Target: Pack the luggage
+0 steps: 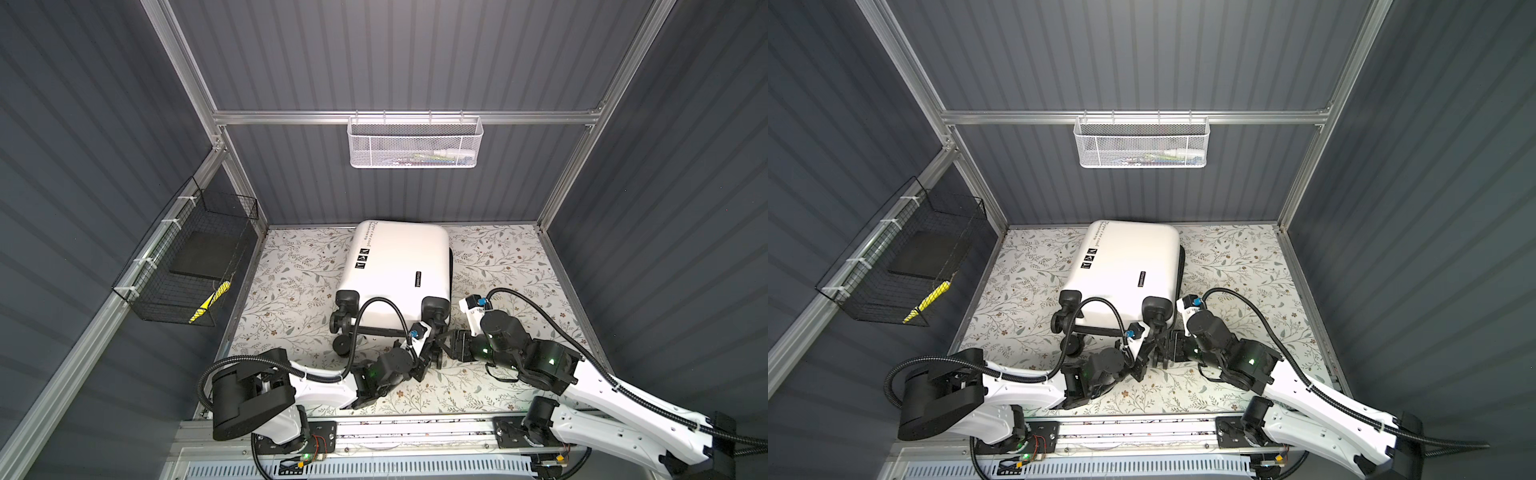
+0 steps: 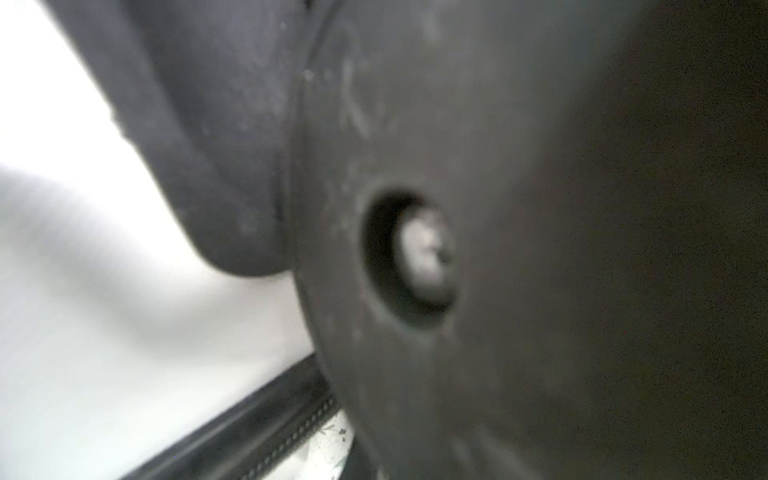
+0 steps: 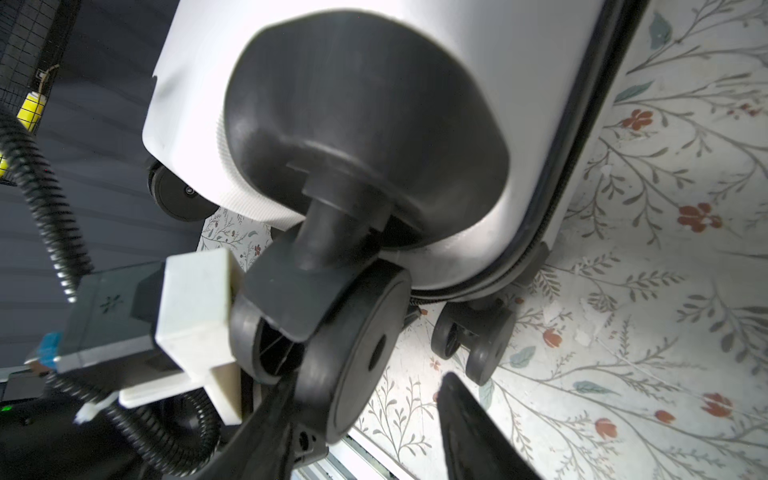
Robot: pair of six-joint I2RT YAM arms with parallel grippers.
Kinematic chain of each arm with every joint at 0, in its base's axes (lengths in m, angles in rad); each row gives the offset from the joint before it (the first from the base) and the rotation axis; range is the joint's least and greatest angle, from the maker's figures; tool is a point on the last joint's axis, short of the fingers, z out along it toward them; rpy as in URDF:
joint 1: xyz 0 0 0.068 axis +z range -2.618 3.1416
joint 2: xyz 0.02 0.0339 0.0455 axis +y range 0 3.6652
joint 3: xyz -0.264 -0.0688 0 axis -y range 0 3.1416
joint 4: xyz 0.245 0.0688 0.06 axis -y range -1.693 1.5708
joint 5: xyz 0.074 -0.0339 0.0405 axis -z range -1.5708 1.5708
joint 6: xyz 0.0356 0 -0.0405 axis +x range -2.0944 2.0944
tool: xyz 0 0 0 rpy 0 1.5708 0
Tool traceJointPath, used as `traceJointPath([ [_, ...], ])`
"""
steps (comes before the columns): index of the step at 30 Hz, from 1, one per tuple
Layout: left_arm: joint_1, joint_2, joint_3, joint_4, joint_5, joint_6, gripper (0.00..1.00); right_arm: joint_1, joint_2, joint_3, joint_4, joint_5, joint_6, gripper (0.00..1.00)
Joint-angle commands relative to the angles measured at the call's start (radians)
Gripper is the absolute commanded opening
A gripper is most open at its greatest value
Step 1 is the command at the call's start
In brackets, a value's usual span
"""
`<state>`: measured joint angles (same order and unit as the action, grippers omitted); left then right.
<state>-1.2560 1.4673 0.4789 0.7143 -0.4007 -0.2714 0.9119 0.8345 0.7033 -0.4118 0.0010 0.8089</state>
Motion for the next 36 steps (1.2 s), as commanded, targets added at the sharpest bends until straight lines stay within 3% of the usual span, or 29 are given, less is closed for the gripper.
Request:
traceJointPath([
  [1, -0.016, -0.034, 0.003, 0.117, 0.006, 0.030, 0.00, 0.004, 0.004, 0.027, 0.002, 0.044, -0.007, 0.50],
  [22, -0.015, -0.065, -0.011, 0.114, 0.037, 0.041, 0.00, 0.004, 0.024, 0.134, -0.050, 0.049, -0.059, 0.00],
  [36, -0.016, -0.067, 0.013, 0.120, 0.133, 0.047, 0.00, 0.010, 0.031, 0.196, -0.059, 0.070, -0.071, 0.00],
])
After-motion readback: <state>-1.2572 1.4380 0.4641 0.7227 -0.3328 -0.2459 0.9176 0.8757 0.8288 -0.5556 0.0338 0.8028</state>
